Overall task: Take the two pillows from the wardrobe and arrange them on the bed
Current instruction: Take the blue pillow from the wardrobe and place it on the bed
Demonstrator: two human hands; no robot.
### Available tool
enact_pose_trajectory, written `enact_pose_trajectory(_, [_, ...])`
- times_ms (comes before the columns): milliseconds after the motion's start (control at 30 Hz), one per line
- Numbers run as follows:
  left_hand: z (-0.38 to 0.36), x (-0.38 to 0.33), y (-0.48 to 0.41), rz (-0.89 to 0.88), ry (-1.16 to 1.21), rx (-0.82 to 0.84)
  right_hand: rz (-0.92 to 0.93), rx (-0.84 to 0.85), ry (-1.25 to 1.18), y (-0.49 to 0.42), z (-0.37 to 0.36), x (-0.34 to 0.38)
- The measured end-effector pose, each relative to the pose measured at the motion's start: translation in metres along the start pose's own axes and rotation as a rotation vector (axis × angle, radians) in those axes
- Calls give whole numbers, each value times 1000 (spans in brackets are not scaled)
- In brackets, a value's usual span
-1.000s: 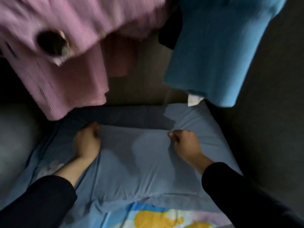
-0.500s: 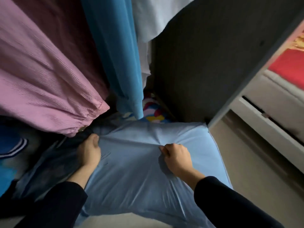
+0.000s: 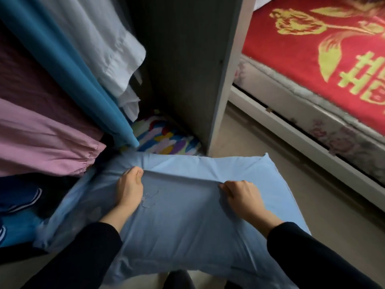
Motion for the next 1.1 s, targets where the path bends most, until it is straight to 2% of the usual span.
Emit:
enact_pose_trajectory(200, [-47,-133,42,-270,-41,264,-127,-29,32,45,98,-126])
enact_pose_trajectory(333, [-88,-230,64,-403,-171,425,-182,-36,68,67,167,-215])
enact_pose_trajectory(433, [-114,-308,71,-466,-176,504,-218,-74,82,71,217,-273])
enact_pose_trajectory(533, [-133,-378,63,-490,-146,504,-243,-149,130,59,267,-321])
enact_pose_trajectory(833, [-165,-552,-52,-500,47,288,-258,-444,177,-58,395,-419])
enact_pose_trajectory(967, [-193,-610,-132,-498,119,285,-328,-523,144,-139,425,-462])
enact_pose_trajectory(1100, [-225,-661,-216,-491,105,333,-376,-498,127,-232,440,-503])
Point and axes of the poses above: each hand's wrist, its own y-axis away from the middle knuckle, its own z-axis out of the back of the hand, x = y × z, the point moved 4 cm from there along -y, towards the middle knuckle, and after that the axes turned 2 degrees about z, right-handed, at the moved point
